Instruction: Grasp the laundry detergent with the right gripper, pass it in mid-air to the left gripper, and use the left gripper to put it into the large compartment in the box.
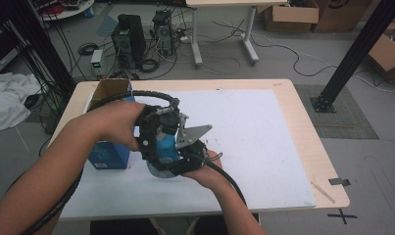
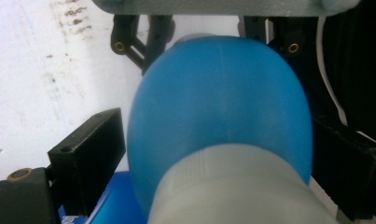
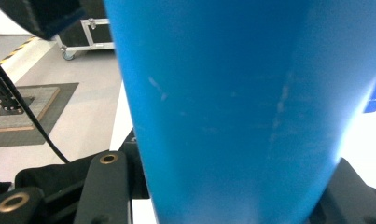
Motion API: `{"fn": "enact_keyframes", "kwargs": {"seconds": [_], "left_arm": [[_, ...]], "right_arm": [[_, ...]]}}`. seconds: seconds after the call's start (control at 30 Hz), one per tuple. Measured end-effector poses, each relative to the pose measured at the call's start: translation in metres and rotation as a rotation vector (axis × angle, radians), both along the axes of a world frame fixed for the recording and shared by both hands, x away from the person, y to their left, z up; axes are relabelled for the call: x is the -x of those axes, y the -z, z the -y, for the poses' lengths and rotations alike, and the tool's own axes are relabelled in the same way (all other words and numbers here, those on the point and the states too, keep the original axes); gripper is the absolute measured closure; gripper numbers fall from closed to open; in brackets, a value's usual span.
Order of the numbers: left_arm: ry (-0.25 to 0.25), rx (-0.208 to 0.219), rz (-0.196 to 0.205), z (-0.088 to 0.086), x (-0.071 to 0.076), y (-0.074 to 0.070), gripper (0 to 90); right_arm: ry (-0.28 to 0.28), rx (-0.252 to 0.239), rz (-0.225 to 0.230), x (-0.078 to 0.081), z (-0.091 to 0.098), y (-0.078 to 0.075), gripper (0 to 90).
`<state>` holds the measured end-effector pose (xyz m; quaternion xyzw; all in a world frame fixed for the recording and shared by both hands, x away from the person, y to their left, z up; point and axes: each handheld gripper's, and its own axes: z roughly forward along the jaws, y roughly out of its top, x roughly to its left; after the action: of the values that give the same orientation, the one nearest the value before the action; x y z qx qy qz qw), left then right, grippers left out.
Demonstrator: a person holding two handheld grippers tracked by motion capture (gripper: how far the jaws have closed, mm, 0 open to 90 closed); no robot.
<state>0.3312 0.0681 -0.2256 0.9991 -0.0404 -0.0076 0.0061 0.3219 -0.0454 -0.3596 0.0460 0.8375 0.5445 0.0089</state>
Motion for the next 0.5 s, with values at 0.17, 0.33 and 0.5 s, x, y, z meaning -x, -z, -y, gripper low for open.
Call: {"fn": "enact_keyframes", "kwargs": {"seconds": [0.17,0.33,0.5], "left_arm": [[0.0,-0.001,0.001,-0.0012,0.0002,-0.0008,19.6],[-0.005,-0.004,0.015,-0.0017,0.0004,0.0,22.2],[-0.008,-0.008,0.024,-0.0015,0.0007,0.0001,25.4]], "right_arm": [[-0.001,-0.008,0.009,-0.0004,-0.0004,-0.0004,46.7],[0.0,-0.004,-0.001,0.0001,-0.0007,-0.0002,46.7],[-0.003,-0.011,-0.001,-0.0007,-0.0016,0.0004,46.7]]}}
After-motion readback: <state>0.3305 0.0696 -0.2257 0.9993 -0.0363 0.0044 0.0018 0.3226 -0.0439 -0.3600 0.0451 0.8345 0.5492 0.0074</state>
